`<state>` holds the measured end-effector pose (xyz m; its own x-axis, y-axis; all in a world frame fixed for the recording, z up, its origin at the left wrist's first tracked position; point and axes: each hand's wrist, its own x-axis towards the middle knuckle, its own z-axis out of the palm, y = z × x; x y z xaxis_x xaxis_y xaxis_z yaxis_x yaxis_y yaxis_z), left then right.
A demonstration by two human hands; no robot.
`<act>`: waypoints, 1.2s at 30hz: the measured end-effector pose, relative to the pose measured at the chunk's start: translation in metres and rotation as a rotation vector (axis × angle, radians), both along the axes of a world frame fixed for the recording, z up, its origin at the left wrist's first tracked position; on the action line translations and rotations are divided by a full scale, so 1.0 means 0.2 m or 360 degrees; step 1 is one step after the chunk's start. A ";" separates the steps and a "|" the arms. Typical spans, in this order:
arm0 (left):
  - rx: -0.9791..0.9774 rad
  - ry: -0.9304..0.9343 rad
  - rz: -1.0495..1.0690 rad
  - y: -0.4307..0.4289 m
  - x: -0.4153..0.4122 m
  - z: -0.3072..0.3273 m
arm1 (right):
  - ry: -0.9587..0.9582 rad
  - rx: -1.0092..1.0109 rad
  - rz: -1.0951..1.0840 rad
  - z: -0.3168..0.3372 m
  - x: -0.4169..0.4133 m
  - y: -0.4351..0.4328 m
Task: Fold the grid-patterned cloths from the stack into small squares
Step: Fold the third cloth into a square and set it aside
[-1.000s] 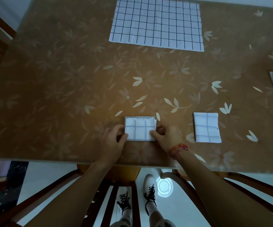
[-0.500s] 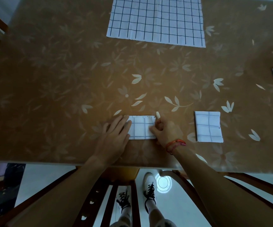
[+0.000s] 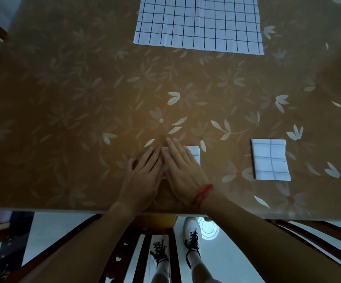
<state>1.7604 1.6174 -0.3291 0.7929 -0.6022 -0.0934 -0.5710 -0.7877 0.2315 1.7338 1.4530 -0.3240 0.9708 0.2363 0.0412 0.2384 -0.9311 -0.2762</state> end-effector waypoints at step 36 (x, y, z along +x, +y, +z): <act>0.0329 0.0287 0.0233 -0.27 0.26 0.23 | 0.0478 -0.0231 -0.0027 0.18 0.07 -0.24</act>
